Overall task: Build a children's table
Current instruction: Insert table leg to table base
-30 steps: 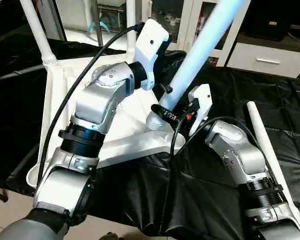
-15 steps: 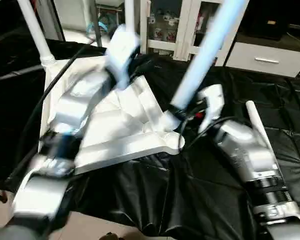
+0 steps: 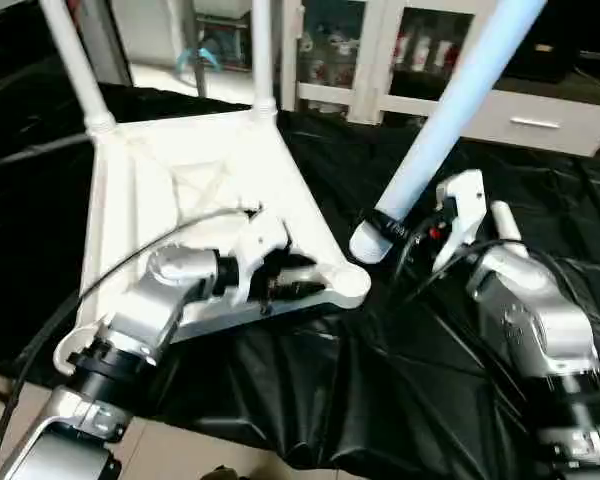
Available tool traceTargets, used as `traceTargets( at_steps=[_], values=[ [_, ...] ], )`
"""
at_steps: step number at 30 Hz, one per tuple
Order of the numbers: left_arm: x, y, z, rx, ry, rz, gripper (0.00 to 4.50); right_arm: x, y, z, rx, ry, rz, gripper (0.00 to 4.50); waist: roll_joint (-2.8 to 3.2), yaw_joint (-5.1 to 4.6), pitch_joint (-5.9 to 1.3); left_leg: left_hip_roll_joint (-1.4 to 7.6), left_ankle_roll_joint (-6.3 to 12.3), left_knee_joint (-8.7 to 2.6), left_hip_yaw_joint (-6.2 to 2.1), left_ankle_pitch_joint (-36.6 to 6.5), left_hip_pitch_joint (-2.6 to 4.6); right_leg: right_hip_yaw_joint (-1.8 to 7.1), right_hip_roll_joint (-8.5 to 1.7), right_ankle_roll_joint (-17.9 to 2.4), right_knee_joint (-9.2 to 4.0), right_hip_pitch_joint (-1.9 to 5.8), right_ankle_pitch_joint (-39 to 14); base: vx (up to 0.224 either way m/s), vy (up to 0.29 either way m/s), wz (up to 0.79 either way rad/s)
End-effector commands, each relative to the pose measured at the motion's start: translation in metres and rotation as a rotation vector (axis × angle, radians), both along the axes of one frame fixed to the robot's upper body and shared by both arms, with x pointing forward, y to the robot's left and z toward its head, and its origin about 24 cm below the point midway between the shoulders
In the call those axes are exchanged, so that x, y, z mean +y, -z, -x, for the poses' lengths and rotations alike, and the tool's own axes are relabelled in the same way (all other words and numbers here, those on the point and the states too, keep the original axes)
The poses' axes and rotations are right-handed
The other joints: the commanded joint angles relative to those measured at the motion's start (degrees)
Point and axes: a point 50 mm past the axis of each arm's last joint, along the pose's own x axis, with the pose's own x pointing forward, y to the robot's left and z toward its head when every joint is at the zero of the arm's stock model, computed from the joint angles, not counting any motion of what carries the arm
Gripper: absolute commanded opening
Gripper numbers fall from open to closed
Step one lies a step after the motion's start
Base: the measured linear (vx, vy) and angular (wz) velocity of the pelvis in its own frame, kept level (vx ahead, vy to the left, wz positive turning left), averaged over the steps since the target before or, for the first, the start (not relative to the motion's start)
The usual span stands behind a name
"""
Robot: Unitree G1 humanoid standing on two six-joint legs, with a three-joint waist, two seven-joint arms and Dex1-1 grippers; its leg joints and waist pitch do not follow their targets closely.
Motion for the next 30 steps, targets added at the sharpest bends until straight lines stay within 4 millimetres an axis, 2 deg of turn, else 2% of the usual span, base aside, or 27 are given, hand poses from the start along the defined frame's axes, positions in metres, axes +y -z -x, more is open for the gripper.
traceTargets(
  at_steps=[1,6,9,12,14,16,22,30],
  values=[
    [0.002,0.003,-0.001,-0.006,0.003,-0.041,2.60,0.001,-0.008,0.002,-0.029,-0.021,-0.002,1.85,0.48,-0.01,-4.09,3.07,0.35,-4.26,-1.57,-7.1,0.74,2.69,-3.92,-13.6,-3.85,3.16,-1.4,0.000,0.000,0.00],
    [0.007,0.016,0.000,0.040,-0.007,-0.114,2.62,0.002,-0.007,0.006,-0.020,-0.026,0.009,1.85,0.80,-0.05,-4.15,3.11,1.02,-4.14,-1.51,-6.5,0.81,2.66,-3.87,-14.9,-3.66,3.06,0.7,0.000,0.000,0.00],
    [0.015,0.025,-0.005,0.014,-0.063,-0.189,2.26,0.001,-0.007,0.007,-0.017,-0.025,0.012,1.85,0.81,0.03,-4.08,3.20,1.09,-4.19,-1.55,-7.1,0.82,2.67,-3.95,-14.9,-3.88,3.08,0.0,0.000,0.000,0.00],
    [0.015,0.026,-0.004,0.038,-0.069,-0.180,2.00,0.001,-0.008,0.007,-0.015,-0.031,0.016,1.85,0.57,0.17,-3.77,3.24,0.22,-4.46,-1.53,-10.0,0.99,2.72,-4.08,-13.9,-4.44,2.89,-5.8,0.000,0.000,0.00],
    [0.015,0.026,-0.004,0.050,-0.065,-0.175,1.88,0.002,-0.008,0.007,-0.014,-0.036,0.019,1.85,0.68,0.16,-3.72,3.27,-0.56,-4.60,-1.64,-10.9,0.94,2.74,-4.12,-13.2,-4.61,2.80,-8.1,0.000,0.000,0.00],
    [0.014,0.027,-0.003,0.068,-0.061,-0.171,1.80,0.003,-0.008,0.007,-0.013,-0.042,0.020,1.85,0.42,0.07,-3.78,3.24,-0.59,-4.56,-1.57,-10.8,1.00,2.78,-4.08,-13.0,-4.62,2.71,-8.0,0.000,0.000,0.00],
    [0.016,0.031,0.000,0.112,-0.061,-0.196,1.27,0.005,-0.007,0.008,-0.010,-0.057,0.027,1.85,0.50,0.12,-3.97,3.14,0.73,-4.31,-1.53,-7.8,0.72,2.73,-4.02,-13.9,-4.18,2.82,-3.8,0.000,0.000,0.00],
    [0.017,0.032,0.001,0.115,-0.033,-0.255,0.52,0.007,-0.008,0.007,-0.013,-0.073,0.036,1.85,0.48,-0.08,-3.81,3.22,0.50,-4.48,-1.62,-9.0,0.74,2.75,-4.10,-13.3,-4.49,2.78,-6.7,0.000,0.000,0.00]
  ],
)
